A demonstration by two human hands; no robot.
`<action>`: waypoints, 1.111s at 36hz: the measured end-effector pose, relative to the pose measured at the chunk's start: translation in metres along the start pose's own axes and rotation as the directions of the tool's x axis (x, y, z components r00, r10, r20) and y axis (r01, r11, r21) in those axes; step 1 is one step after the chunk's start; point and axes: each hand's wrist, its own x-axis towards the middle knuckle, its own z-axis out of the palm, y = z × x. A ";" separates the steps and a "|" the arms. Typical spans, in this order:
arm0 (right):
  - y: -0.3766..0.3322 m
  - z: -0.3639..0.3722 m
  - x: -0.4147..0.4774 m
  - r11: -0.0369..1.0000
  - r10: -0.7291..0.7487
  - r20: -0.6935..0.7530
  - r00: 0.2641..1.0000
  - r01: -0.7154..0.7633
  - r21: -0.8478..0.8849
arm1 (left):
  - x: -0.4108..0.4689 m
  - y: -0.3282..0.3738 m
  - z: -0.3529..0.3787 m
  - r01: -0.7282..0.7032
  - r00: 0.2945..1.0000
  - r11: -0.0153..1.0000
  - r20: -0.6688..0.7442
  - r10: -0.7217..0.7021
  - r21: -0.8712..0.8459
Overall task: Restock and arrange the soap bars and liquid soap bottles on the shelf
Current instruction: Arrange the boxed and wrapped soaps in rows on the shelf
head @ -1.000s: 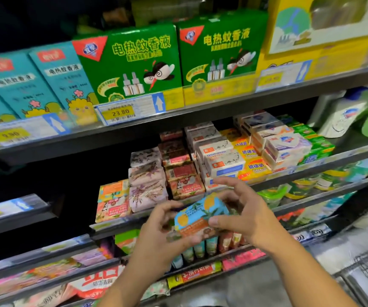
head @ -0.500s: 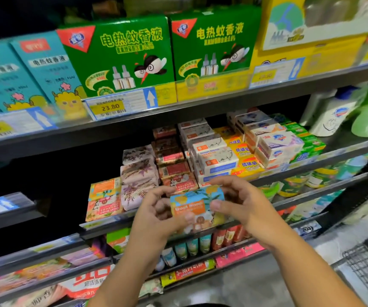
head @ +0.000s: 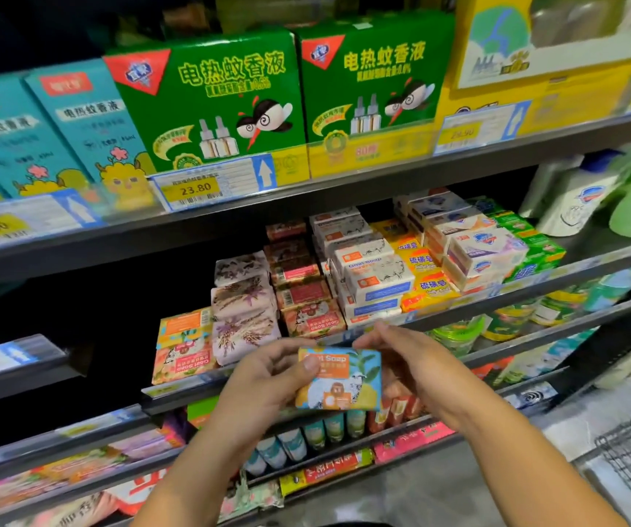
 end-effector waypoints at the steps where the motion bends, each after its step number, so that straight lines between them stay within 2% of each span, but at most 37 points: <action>1: -0.003 0.000 0.001 0.999 0.014 0.033 0.999 -0.015 0.034 | 0.000 0.002 -0.003 -0.070 0.998 0.996 0.004 0.070 0.050; 6: -0.015 0.007 0.006 0.998 0.060 0.286 0.956 -0.062 -0.001 | -0.001 0.003 -0.019 -0.326 0.945 0.912 0.042 0.326 0.250; 9: -0.024 0.012 0.014 1.000 -0.003 0.357 0.934 0.010 -0.019 | -0.004 0.002 -0.030 -0.444 0.891 0.813 0.089 0.445 0.376; 13: -0.040 0.020 0.027 0.943 -0.129 0.372 0.919 0.230 -0.242 | -0.006 -0.004 -0.047 -0.488 0.857 0.767 0.059 0.513 0.417; 18: -0.050 0.042 0.043 0.847 -0.162 0.424 0.891 0.346 -0.403 | -0.005 -0.011 -0.071 -0.489 0.840 0.772 -0.018 0.542 0.406; 21: -0.053 0.058 0.049 0.733 -0.236 0.427 0.873 0.448 -0.511 | -0.005 -0.011 -0.077 -0.495 0.801 0.768 -0.129 0.584 0.407; 24: -0.055 0.074 0.054 0.580 -0.311 0.417 0.854 0.518 -0.629 | 0.004 -0.020 -0.088 -0.423 0.762 0.783 -0.288 0.579 0.456; 27: -0.052 0.088 0.065 0.498 -0.377 0.426 0.822 0.568 -0.655 | 0.027 -0.043 -0.117 -0.312 0.740 0.785 -0.382 0.554 0.535; 29: -0.051 0.098 0.079 0.445 -0.405 0.410 0.817 0.568 -0.692 | 0.046 -0.057 -0.135 -0.138 0.733 0.714 -0.414 0.540 0.686; 30: -0.051 0.104 0.085 0.428 -0.419 0.394 0.818 0.560 -0.709 | 0.055 -0.063 -0.139 -0.002 0.750 0.653 -0.431 0.503 0.758; 32: -0.053 0.114 0.101 0.389 -0.445 0.369 0.816 0.547 -0.742 | 0.067 -0.069 -0.139 0.262 0.784 0.457 -0.463 0.412 0.850; 33: -0.054 0.120 0.109 0.349 -0.451 0.365 0.814 0.538 -0.767 | 0.069 -0.072 -0.135 0.330 0.804 0.372 -0.465 0.372 0.868; 35: -0.059 0.130 0.123 0.299 -0.435 0.379 0.817 0.527 -0.795 | 0.074 -0.077 -0.129 0.371 0.826 0.321 -0.467 0.315 0.872; 37: -0.067 0.142 0.136 0.341 -0.371 0.399 0.838 0.523 -0.781 | 0.076 -0.073 -0.128 0.399 0.848 0.311 -0.477 0.232 0.862; 40: -0.079 0.161 0.153 0.212 -0.278 0.439 0.855 0.500 -0.840 | 0.075 -0.063 -0.130 0.431 0.865 0.285 -0.482 0.141 0.856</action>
